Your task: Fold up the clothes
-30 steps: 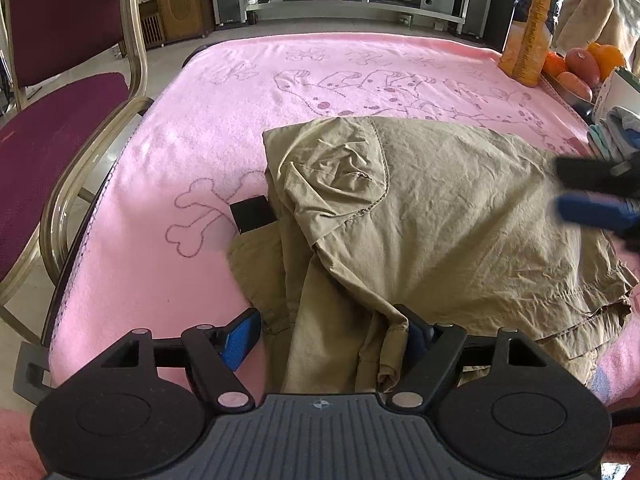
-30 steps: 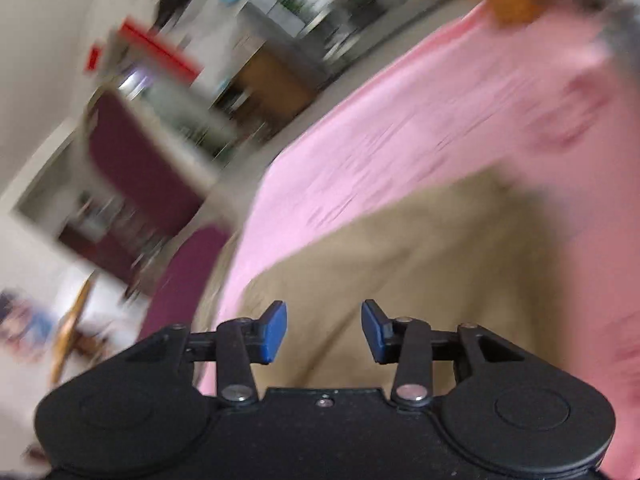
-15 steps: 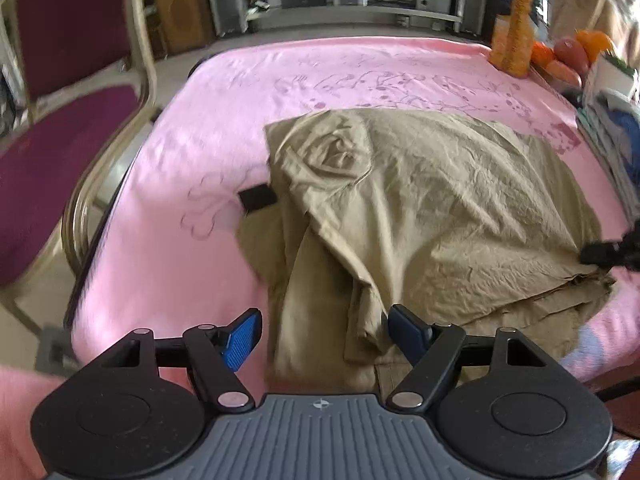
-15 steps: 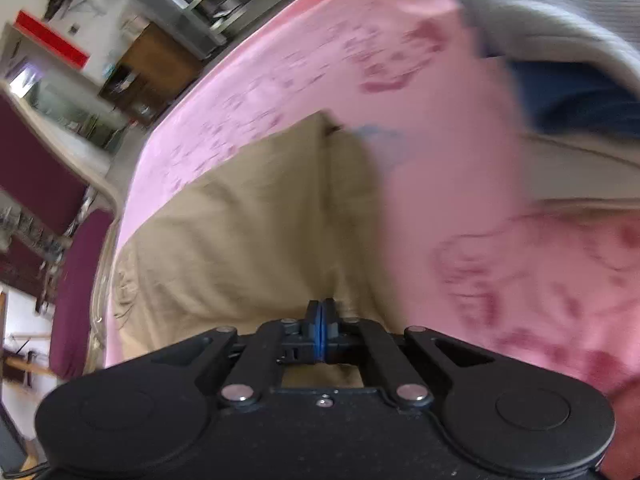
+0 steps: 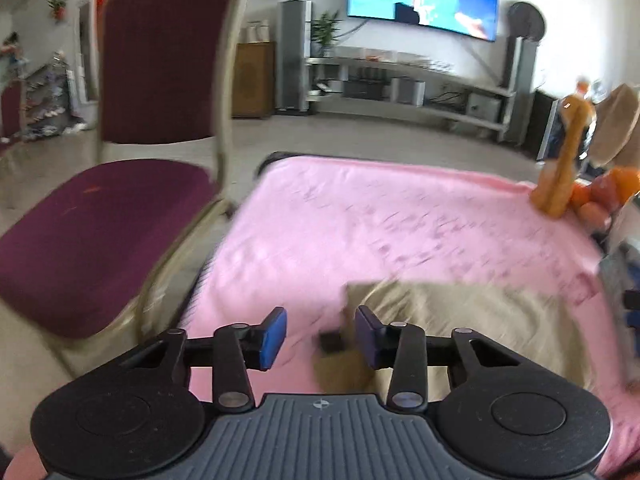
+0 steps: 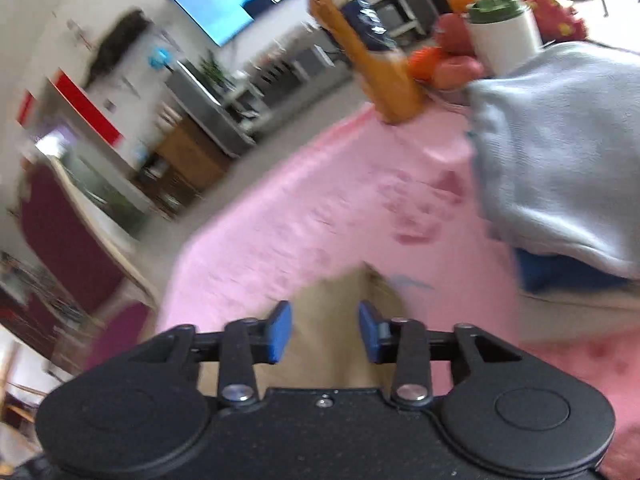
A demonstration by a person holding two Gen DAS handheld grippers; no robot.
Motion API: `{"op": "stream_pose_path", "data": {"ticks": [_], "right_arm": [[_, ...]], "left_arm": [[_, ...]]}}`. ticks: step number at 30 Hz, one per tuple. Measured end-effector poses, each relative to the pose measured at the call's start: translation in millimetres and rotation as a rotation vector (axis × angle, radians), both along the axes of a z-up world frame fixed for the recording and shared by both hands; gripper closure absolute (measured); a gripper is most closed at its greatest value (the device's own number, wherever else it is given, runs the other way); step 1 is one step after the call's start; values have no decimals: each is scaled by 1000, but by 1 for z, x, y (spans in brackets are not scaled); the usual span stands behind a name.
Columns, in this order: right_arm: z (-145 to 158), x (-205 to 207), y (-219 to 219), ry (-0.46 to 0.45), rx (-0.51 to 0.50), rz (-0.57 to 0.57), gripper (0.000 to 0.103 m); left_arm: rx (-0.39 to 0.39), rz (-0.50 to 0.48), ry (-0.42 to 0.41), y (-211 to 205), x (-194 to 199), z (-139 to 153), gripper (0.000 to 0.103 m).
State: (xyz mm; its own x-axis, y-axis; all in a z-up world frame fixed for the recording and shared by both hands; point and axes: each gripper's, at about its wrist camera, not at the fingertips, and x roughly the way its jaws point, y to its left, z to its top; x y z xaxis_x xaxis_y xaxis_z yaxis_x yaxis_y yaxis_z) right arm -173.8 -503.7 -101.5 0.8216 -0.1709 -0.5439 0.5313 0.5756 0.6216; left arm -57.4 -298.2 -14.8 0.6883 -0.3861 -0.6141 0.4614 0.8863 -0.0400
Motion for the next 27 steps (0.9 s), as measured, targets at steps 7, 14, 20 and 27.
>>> {"op": "stream_pose_path", "data": {"ticks": [7,14,20,27], "right_arm": [[-36,63,-21,-117,196,31,79],[-86,98,-30,-166,327,57,79],[-118,100,-40,-105,410,-15,103],[-105,63,-44,-47,250,-221,103]], "left_arm": [[-47,-14,87,-58,47,-28,59],[55,100,103,-59,67,-93,53],[100,130,78,-54,67,-102,40],[118,155,84,-46,65,-101,32]]}}
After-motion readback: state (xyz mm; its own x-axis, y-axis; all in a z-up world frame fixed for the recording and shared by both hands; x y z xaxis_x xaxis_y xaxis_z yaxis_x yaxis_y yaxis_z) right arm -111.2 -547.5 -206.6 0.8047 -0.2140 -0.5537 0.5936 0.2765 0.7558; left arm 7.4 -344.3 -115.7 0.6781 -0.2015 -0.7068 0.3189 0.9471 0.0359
